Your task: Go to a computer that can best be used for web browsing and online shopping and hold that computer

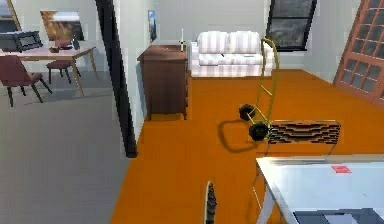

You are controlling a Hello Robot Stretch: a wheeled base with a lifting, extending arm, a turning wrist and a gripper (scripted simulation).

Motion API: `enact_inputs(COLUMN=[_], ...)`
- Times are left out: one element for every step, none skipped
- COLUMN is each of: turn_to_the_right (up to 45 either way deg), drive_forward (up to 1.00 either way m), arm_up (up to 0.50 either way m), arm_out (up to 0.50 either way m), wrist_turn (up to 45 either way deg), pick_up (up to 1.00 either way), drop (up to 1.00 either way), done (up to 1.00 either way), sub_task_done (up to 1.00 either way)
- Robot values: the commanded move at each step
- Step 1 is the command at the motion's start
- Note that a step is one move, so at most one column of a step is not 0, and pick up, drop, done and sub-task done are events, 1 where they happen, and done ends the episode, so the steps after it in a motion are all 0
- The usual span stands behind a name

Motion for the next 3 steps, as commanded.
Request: enact_inputs(turn_to_the_right=[-33.0,0.0,0.0], drive_forward=[0.00,0.00,0.00], arm_up=[0.00,0.50,0.28], arm_out=[0.00,0.00,0.00], wrist_turn=[0.0,0.0,0.0], pick_up=[0.00,0.00,0.00], drop=[0.00,0.00,0.00], done=[0.00,0.00,0.00], sub_task_done=[0.00,0.00,0.00])
